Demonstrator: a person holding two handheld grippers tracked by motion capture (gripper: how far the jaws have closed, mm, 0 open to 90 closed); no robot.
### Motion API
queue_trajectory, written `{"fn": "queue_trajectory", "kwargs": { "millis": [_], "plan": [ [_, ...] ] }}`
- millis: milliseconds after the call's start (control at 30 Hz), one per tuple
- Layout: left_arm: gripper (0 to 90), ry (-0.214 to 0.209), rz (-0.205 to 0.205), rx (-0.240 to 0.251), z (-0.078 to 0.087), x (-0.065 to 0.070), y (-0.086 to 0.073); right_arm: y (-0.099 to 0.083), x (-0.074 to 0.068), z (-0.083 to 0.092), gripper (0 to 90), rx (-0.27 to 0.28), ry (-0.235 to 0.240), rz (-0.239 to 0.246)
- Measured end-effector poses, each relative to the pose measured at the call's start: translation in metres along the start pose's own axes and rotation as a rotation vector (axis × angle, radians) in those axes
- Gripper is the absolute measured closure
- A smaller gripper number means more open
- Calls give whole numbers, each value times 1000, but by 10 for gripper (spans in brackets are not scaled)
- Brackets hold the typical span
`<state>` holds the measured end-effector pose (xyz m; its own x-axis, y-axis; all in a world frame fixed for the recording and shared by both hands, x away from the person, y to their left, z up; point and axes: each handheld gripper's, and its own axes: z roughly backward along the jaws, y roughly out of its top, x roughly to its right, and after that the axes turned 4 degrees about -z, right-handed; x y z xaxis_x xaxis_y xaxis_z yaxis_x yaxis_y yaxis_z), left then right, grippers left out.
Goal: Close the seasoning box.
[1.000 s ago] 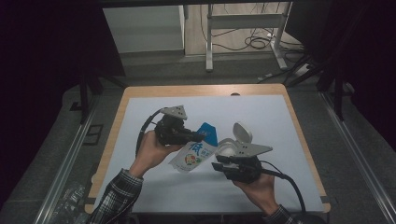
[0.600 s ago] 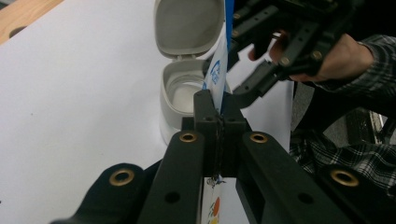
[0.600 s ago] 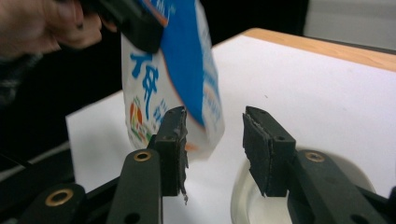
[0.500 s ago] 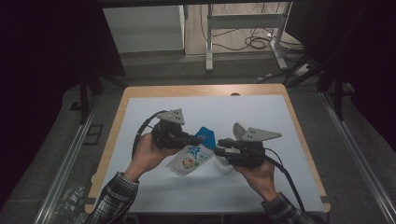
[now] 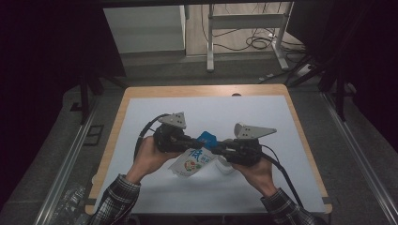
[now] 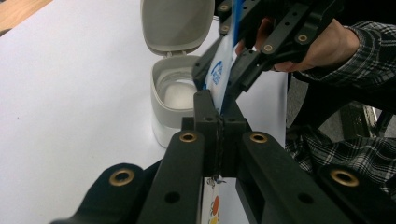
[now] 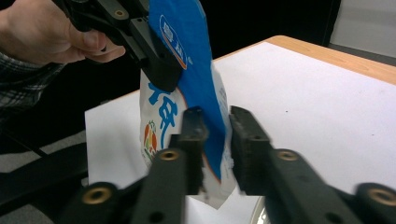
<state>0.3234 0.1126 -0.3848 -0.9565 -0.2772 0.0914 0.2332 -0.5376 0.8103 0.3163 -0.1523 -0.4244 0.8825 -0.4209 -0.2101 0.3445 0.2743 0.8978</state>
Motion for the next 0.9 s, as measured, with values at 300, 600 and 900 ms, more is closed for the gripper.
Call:
{"fn": "queue_trajectory", "kwargs": {
  "millis": [300,600,900],
  "plan": [
    [882,18,8,31,3,-2,-10,5,-8,-5,894,-34,-30,64],
    [581,154,3,2,3,1,-21,15,-12,-13,896,-68,-65,87],
    [220,314,53,-30,-1,6,-46,32,-18,-24,896,-103,-118,123]
  ]
}}
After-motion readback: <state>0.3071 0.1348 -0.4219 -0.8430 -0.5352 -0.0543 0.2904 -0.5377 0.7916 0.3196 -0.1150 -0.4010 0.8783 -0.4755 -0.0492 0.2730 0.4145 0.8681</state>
